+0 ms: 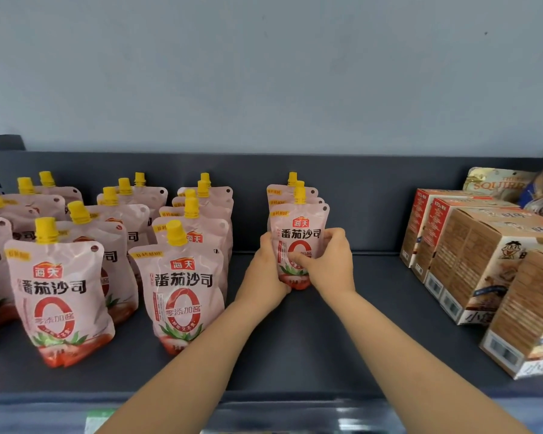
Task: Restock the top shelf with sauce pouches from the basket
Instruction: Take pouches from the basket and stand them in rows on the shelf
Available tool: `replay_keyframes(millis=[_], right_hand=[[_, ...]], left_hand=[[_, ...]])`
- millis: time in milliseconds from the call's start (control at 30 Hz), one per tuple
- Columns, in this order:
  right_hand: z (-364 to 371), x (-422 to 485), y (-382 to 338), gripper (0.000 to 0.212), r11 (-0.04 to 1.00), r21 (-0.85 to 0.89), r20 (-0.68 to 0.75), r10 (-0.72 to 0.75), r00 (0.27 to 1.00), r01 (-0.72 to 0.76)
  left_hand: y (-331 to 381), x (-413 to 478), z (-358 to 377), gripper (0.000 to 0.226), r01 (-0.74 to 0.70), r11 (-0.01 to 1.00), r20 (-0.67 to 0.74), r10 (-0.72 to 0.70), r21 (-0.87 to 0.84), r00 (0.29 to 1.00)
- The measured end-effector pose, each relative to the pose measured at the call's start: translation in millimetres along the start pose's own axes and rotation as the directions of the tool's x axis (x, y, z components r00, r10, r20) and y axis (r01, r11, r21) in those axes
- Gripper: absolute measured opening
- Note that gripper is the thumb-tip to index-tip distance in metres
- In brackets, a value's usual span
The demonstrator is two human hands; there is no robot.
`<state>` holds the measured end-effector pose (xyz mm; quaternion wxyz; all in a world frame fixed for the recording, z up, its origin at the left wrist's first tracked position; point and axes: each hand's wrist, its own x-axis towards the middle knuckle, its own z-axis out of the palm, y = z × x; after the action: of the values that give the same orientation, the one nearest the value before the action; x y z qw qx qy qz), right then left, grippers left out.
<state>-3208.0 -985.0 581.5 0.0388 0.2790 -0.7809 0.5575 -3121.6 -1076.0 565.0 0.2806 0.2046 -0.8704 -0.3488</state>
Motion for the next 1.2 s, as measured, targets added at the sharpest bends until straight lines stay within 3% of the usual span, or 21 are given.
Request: replay_keyframes(millis=[267, 367, 500, 567, 700, 867, 967, 1200], right_hand=[[-19, -27, -5, 0.082, 0.991, -0.127, 0.023, -0.027, 0.999, 0.03], [-40, -45, -6, 0.078, 0.965, -0.248, -0.01, -0.089, 0.996, 0.084], [-80, -77, -7, 0.069, 0.86, -0.48, -0.031, -0.214, 0.976, 0.173], [-104, -94, -5, 0.068, 0.788, -0.585, -0.028, -0.258, 0.966, 0.194], [-151, -133, 3, 0.067, 0.729, -0.656, -0.035, -0.288, 0.957, 0.195], [-201, -194, 21, 0.064, 0.695, -0.683, -0.013, -0.321, 0.947, 0.226], [-216, -233, 37, 0.059, 0.728, -0.637, -0.001, -0.33, 0.944, 0.254], [-217, -314, 95, 0.053, 0.804, -0.567, 0.051, -0.18, 0.982, 0.177]], left_hand=[[16, -7, -7, 0.104, -0.058, 0.998, -0.094, 0.06, 0.018, 0.994], [29, -18, -14, 0.111, -0.115, 0.986, -0.172, 0.135, 0.119, 0.976], [49, -43, -20, 0.095, -0.191, 0.94, -0.226, 0.259, 0.284, 0.939], [62, -62, -20, 0.097, -0.219, 0.912, -0.218, 0.305, 0.348, 0.927], [90, -113, -11, 0.096, -0.233, 0.852, -0.204, 0.361, 0.468, 0.91], [115, -187, 12, 0.091, -0.228, 0.764, -0.124, 0.372, 0.604, 0.92], [117, -232, 30, 0.089, -0.244, 0.724, -0.052, 0.361, 0.645, 0.931], [83, -325, 79, 0.087, -0.29, 0.666, 0.158, 0.253, 0.687, 0.955]])
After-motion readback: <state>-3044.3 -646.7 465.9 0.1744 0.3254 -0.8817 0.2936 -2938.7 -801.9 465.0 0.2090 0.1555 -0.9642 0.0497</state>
